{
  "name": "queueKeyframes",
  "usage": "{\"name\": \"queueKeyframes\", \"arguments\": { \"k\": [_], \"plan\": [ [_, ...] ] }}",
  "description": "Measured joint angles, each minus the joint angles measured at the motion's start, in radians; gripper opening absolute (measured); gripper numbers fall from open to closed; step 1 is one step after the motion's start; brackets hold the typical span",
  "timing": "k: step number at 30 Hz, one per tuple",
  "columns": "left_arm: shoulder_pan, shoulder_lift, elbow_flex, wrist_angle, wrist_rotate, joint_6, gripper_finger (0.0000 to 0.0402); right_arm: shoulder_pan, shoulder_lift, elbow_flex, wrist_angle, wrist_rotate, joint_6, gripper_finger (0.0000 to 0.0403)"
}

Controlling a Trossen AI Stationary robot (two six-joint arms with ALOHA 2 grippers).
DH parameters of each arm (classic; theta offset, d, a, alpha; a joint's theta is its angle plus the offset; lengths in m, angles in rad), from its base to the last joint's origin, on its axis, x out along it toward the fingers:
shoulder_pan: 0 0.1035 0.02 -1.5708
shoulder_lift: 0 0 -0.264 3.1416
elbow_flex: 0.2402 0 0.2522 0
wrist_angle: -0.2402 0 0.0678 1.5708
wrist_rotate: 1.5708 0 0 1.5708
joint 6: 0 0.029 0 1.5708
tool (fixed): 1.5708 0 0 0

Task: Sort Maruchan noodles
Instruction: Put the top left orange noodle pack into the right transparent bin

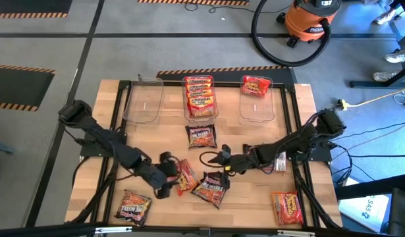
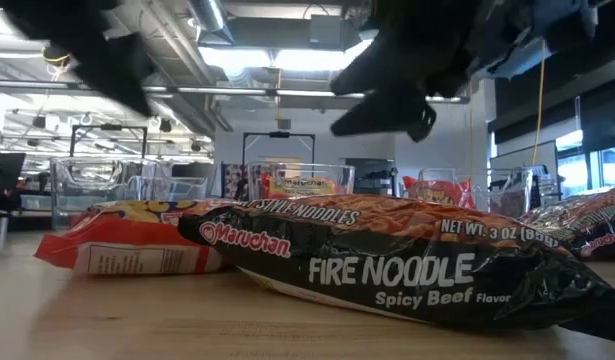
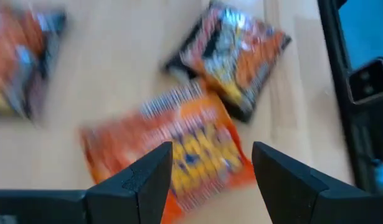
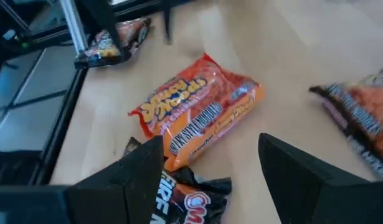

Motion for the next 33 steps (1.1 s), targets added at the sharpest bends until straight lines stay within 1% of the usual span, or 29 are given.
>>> {"name": "queueKeyframes", "arguments": {
  "k": [3, 5, 8, 11, 15, 19, 23, 25, 28, 33],
  "plan": [
    [-0.062, 0.003, -0.026, -0.053, 0.003, -0.219, 0.0214, -0.019, 0.057, 0.013, 0.040, -0.033, 0.080, 0.0243],
    [-0.093, 0.013, -0.053, -0.051, 0.003, -0.376, 0.0214, -0.036, 0.087, 0.028, 0.032, -0.064, 0.130, 0.0243],
    [-0.134, 0.024, -0.103, -0.052, -0.006, -0.581, 0.0214, -0.058, 0.141, 0.069, 0.039, -0.116, 0.148, 0.0243],
    [-0.152, 0.039, -0.155, -0.002, -0.007, -0.738, 0.0214, -0.072, 0.194, 0.111, 0.043, -0.149, 0.115, 0.0243],
    [-0.151, 0.043, -0.222, 0.098, -0.027, -0.868, 0.0214, -0.080, 0.244, 0.150, 0.043, -0.184, 0.097, 0.0243],
    [-0.123, 0.042, -0.273, 0.186, -0.046, -0.909, 0.0214, -0.084, 0.288, 0.172, 0.038, -0.201, 0.094, 0.0243],
    [-0.079, 0.042, -0.308, 0.235, -0.060, -0.898, 0.0214, -0.084, 0.326, 0.191, 0.038, -0.211, 0.093, 0.0243],
    [-0.054, 0.042, -0.322, 0.254, -0.051, -0.870, 0.0214, -0.083, 0.344, 0.202, 0.037, -0.212, 0.082, 0.0243],
    [-0.015, 0.042, -0.332, 0.275, -0.042, -0.808, 0.0214, -0.082, 0.347, 0.203, 0.039, -0.243, 0.073, 0.0243],
    [0.080, 0.042, -0.334, 0.281, -0.065, -0.665, 0.0214, -0.082, 0.347, 0.202, 0.035, -0.256, 0.056, 0.0243]
  ]
}}
